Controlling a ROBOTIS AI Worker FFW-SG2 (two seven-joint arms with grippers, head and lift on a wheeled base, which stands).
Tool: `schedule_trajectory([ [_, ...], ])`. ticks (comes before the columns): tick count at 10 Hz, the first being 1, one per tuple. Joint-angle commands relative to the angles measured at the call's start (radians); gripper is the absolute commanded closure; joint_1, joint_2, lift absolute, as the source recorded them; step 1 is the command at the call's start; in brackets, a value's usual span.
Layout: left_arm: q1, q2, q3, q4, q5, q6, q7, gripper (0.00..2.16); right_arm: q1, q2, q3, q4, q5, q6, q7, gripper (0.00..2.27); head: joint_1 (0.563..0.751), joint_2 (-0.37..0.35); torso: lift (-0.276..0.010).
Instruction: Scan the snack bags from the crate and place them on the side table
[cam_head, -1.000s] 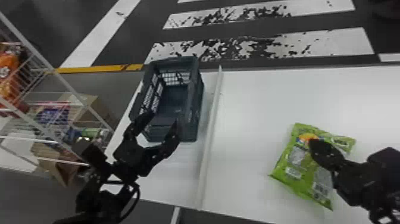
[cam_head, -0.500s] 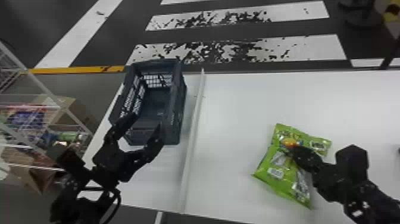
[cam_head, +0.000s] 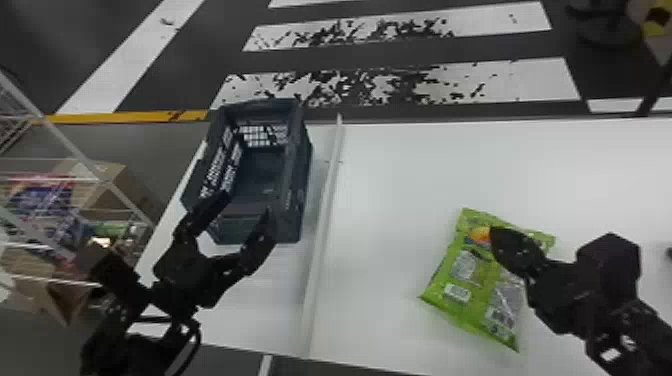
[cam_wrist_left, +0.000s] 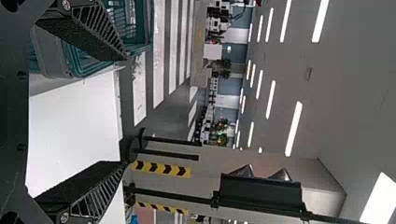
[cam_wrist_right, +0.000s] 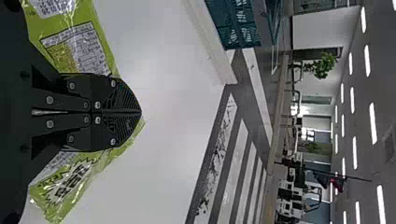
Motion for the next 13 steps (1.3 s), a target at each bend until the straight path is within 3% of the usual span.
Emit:
schedule_trajectory([
  [1, 0.003, -0.004, 0.004, 0.001, 0.009, -0.002, -0.006, 0.08, 0.037, -0.013, 0.053, -0.059, 0.023, 0.038, 0.003, 2.24, 0.695, 0.236, -0.094],
  [5, 0.003, -0.004, 0.003, 0.000, 0.014, -0.002, -0.012, 0.08, 0.013, -0.013, 0.181, -0.053, 0.116, 0.130, 0.016, 2.24, 0.695, 0.334, -0.094],
  [7, -0.001, -0.004, -0.010, -0.002, 0.012, -0.002, 0.002, 0.08, -0.007, -0.013, 0.210, -0.052, 0.150, 0.185, 0.014, 2.24, 0.695, 0.350, -0.094],
  [10, 0.013, -0.004, -0.079, -0.048, -0.045, -0.005, 0.152, 0.08, -0.030, -0.011, 0.251, -0.048, 0.177, 0.235, 0.014, 2.24, 0.695, 0.350, -0.094],
  [11, 0.019, -0.004, -0.118, -0.066, -0.091, -0.005, 0.210, 0.08, -0.035, -0.010, 0.262, -0.050, 0.182, 0.241, 0.014, 2.24, 0.695, 0.350, -0.094],
  [13, 0.019, -0.004, -0.178, -0.080, -0.152, 0.007, 0.249, 0.08, -0.053, -0.008, 0.291, -0.050, 0.202, 0.271, 0.013, 2.24, 0.695, 0.350, -0.094],
])
